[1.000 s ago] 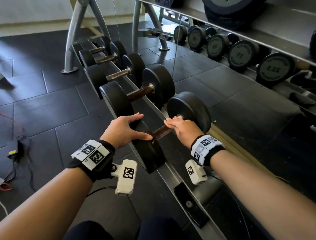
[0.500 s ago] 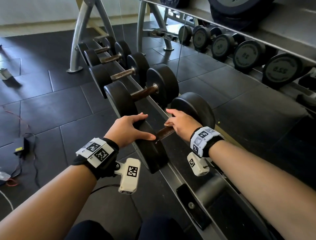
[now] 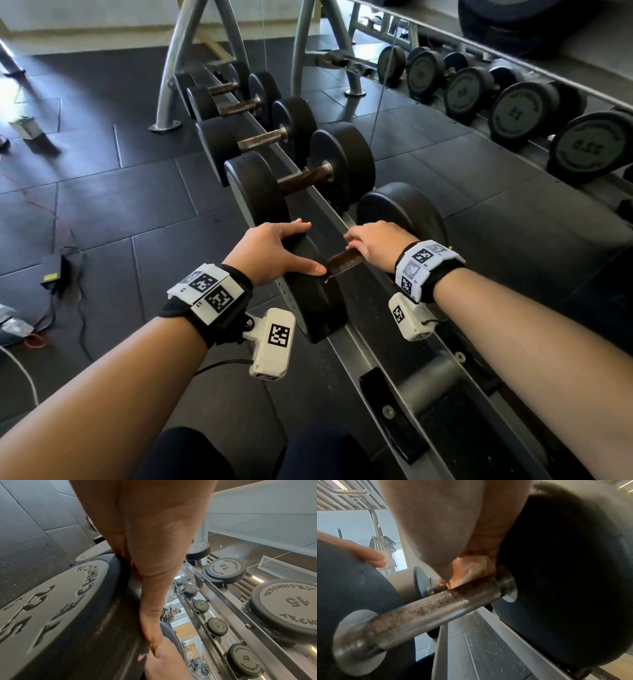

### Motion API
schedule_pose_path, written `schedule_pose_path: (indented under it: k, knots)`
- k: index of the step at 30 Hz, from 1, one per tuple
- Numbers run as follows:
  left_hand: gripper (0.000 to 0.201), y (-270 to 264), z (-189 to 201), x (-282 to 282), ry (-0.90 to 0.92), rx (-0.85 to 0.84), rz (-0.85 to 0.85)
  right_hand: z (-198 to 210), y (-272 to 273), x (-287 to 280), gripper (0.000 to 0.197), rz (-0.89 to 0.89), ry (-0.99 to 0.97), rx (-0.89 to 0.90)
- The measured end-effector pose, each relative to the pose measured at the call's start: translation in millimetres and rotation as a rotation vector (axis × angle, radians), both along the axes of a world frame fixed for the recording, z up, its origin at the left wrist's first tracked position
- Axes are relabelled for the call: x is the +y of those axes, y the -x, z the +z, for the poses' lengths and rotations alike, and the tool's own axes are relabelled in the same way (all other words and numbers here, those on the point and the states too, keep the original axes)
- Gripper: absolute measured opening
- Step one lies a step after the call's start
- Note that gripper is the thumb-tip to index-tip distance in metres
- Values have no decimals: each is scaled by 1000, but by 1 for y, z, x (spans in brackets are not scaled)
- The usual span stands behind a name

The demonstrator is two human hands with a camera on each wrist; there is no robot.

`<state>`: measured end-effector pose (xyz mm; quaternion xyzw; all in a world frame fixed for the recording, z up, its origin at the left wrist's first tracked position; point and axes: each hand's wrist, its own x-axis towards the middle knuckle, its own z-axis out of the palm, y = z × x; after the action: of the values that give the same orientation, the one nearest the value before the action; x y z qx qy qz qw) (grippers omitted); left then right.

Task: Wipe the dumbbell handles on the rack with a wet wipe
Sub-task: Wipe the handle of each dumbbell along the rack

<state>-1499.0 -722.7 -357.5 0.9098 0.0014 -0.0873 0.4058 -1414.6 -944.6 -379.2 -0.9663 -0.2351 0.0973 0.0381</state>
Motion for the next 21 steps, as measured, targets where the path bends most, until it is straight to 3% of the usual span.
schedule_pose_path:
  k: [9,16,21]
  knots:
    - [92,0,2,-1,-5,22,8,-7,6,8,27,-42,-314,185]
    - [92,0,4,-2,-2,28,9,1,5,3,23,6,-181,148]
    - [91,1,4,-3,-10,23,15,-1,7,16,24,21,-233,91]
